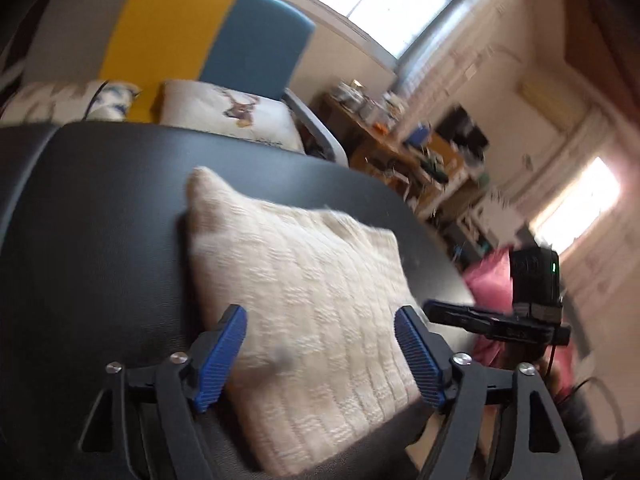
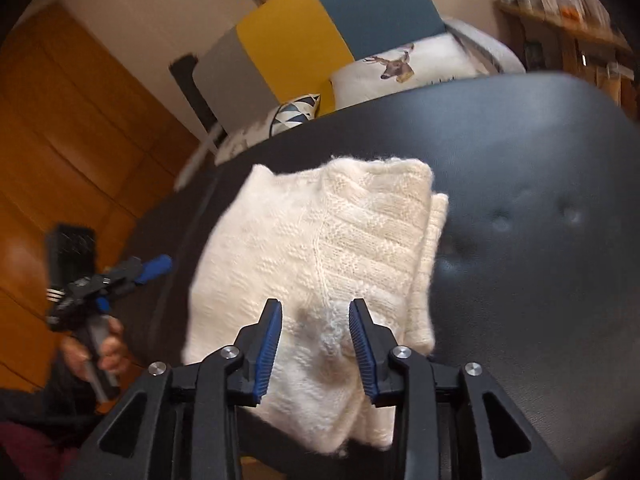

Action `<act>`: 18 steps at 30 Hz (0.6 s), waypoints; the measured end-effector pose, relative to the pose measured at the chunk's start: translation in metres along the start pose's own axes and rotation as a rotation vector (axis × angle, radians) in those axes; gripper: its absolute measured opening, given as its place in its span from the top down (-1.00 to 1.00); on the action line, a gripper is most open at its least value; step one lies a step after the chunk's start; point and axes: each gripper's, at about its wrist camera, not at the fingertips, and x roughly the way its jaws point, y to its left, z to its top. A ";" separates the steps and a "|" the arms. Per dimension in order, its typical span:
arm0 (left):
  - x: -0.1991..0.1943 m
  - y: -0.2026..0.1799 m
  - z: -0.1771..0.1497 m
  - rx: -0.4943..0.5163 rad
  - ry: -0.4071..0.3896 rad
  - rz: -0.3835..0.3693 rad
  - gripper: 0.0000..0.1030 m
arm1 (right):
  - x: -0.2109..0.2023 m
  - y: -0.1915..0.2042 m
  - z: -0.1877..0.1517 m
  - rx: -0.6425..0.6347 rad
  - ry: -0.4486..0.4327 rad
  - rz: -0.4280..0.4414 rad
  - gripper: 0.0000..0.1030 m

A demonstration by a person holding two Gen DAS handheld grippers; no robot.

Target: Fold clothes

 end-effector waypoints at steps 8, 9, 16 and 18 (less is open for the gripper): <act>0.030 0.049 0.009 -0.229 0.100 -0.085 -0.68 | -0.009 -0.072 0.014 0.361 -0.007 0.248 0.22; 0.036 0.049 0.009 -0.235 0.113 -0.092 -0.68 | -0.006 -0.072 0.015 0.359 0.007 0.245 0.21; 0.079 0.053 0.010 -0.280 0.204 -0.138 -0.78 | 0.021 -0.076 0.027 0.350 0.105 0.228 0.10; 0.084 0.054 0.009 -0.299 0.214 -0.144 -0.80 | 0.028 -0.077 0.030 0.348 0.134 0.223 0.05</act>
